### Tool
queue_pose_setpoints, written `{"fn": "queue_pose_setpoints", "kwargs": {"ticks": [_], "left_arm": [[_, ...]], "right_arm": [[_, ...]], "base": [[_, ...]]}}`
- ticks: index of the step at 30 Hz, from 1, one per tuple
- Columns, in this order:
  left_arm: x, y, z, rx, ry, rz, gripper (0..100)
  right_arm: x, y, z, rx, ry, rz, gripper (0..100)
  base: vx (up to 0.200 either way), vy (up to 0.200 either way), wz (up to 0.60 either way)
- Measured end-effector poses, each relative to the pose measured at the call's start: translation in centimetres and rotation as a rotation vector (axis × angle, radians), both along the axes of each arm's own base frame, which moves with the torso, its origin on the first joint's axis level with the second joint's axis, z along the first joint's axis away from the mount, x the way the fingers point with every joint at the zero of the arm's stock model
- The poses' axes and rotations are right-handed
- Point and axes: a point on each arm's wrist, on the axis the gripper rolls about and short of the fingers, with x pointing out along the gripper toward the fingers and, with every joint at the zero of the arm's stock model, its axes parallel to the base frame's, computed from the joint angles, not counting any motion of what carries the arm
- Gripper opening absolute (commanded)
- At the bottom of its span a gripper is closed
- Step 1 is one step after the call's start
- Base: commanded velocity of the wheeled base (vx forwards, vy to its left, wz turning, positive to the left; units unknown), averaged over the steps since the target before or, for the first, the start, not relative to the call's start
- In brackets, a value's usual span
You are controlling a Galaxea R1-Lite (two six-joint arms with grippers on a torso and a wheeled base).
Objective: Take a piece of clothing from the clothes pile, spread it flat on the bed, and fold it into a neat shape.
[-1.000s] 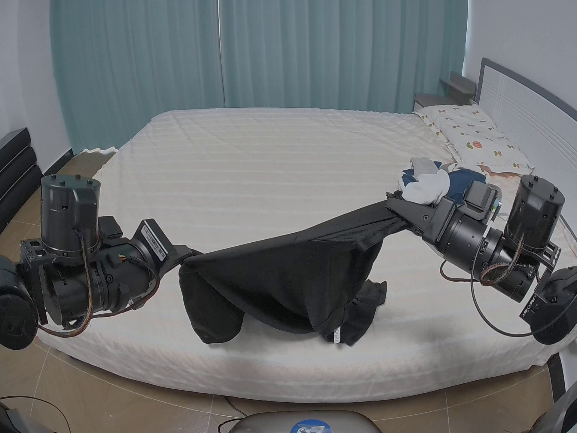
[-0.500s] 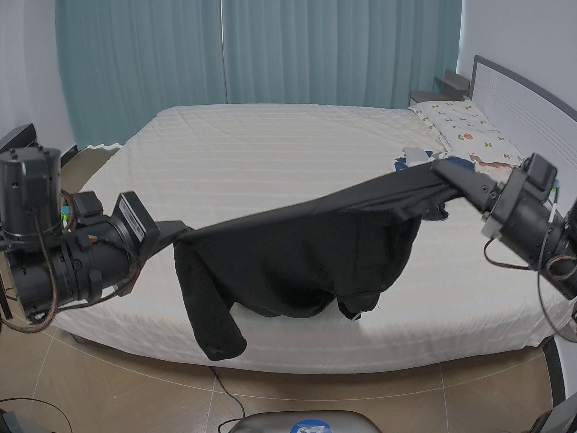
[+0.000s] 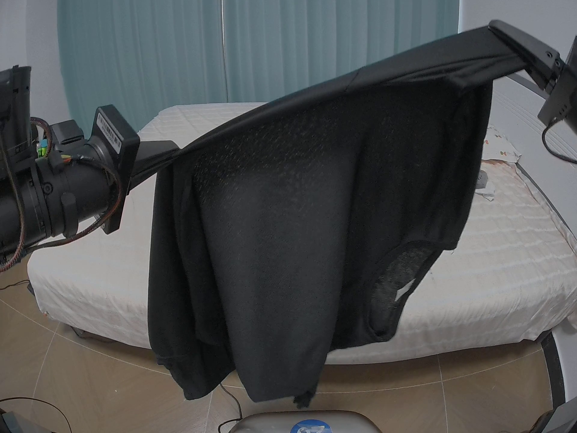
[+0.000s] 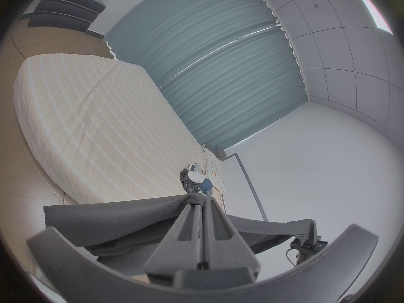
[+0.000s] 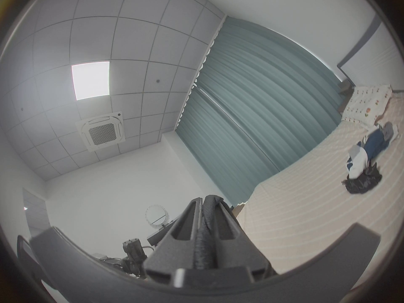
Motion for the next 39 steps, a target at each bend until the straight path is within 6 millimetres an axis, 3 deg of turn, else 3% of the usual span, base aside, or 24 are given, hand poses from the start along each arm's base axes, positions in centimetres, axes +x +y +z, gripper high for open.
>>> {"fn": "queue_pose_setpoints", "kwargs": {"ticks": [4, 13, 23, 39], "left_arm": [[1.1, -0.5, -0.4, 0.014, 0.023, 0.006, 0], [4.4, -1.9, -3.5, 0.080, 0.137, 0.020, 0], [8.3, -3.1, -4.2, 0.086, 0.158, 0.043, 0], [12.0, -5.0, -3.1, 0.112, 0.094, 0.032, 0]], "right_arm": [[1.4, 0.1, 1.1, -0.002, 0.000, -0.027, 0], [6.3, 1.2, 0.0, -0.045, 0.061, -0.083, 0], [11.4, 1.6, -0.8, -0.070, 0.079, -0.154, 0], [14.2, 0.9, -2.5, -0.081, 0.091, -0.225, 0]], "base": [[0.000, 0.000, 0.00], [0.000, 0.000, 0.00], [0.200, 0.000, 0.00], [0.200, 0.000, 0.00]]}}
